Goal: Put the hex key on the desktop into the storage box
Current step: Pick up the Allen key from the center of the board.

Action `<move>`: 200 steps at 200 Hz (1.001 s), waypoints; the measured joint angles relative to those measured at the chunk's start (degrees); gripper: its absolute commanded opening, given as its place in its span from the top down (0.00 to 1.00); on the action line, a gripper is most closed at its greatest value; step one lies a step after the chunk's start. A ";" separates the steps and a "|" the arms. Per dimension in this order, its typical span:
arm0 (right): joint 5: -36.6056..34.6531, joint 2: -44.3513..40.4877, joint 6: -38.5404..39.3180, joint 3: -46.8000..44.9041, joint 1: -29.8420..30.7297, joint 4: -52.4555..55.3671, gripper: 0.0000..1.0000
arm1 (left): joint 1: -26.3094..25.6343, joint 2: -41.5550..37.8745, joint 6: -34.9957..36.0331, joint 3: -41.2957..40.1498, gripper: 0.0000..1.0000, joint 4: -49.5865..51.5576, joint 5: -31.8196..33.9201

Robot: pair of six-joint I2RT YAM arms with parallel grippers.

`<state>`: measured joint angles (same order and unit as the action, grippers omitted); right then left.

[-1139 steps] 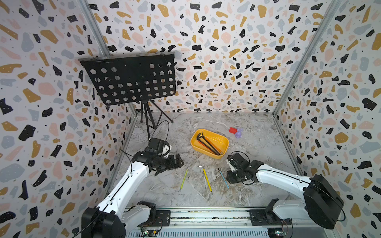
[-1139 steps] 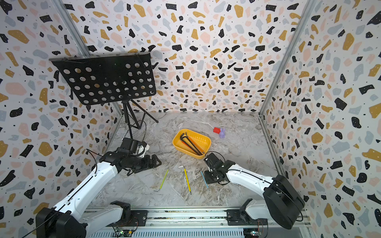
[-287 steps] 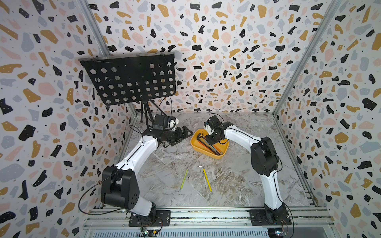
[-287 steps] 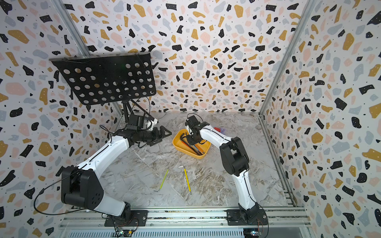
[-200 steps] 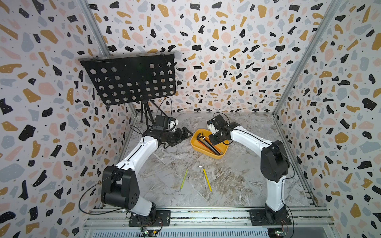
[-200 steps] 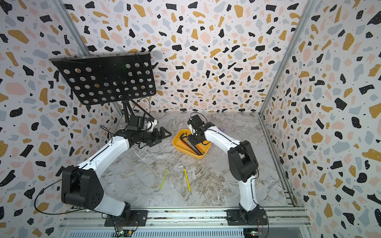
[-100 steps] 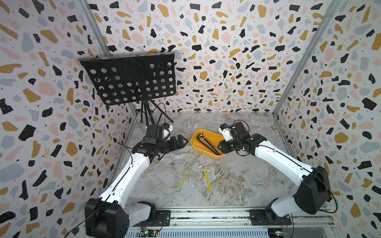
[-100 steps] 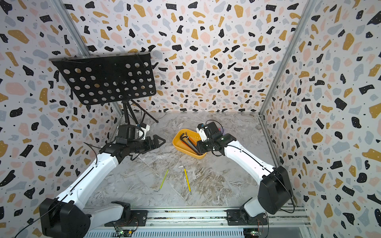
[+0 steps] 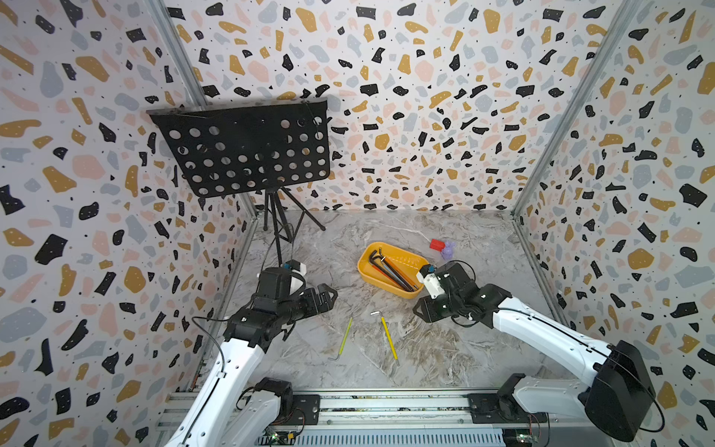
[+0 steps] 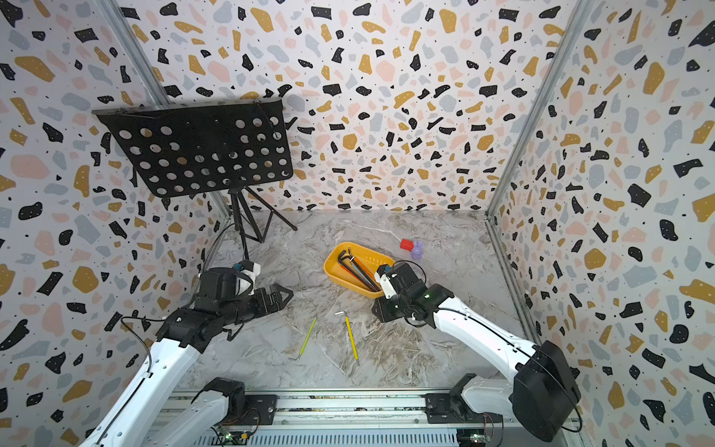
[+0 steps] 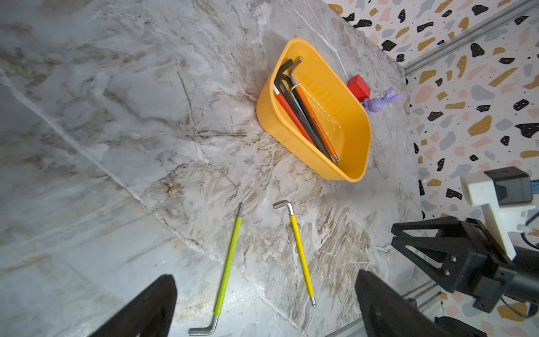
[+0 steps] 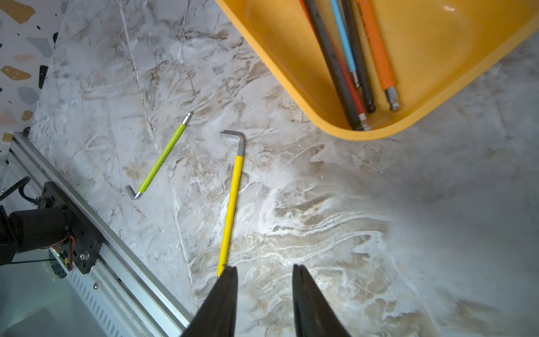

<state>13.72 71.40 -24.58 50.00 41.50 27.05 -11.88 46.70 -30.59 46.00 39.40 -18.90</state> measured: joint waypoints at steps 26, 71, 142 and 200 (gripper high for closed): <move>-0.83 0.26 -1.97 -1.79 3.50 -1.92 0.62 | 0.00 0.83 0.02 0.00 0.00 0.50 1.05; -4.46 2.71 -6.01 -3.67 8.09 -5.46 0.57 | 0.00 1.77 0.17 0.00 0.00 2.21 1.03; -10.60 9.16 -9.55 0.02 12.81 -4.28 0.56 | 0.00 4.55 1.03 0.00 0.00 2.62 0.66; -13.38 15.04 -12.35 2.16 17.44 -3.54 0.57 | 0.00 7.32 1.07 0.00 0.00 2.16 -1.64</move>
<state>0.34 86.43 -36.93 52.16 58.94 23.51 -11.88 54.02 -29.52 46.00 41.56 -20.53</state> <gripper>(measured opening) 0.433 0.996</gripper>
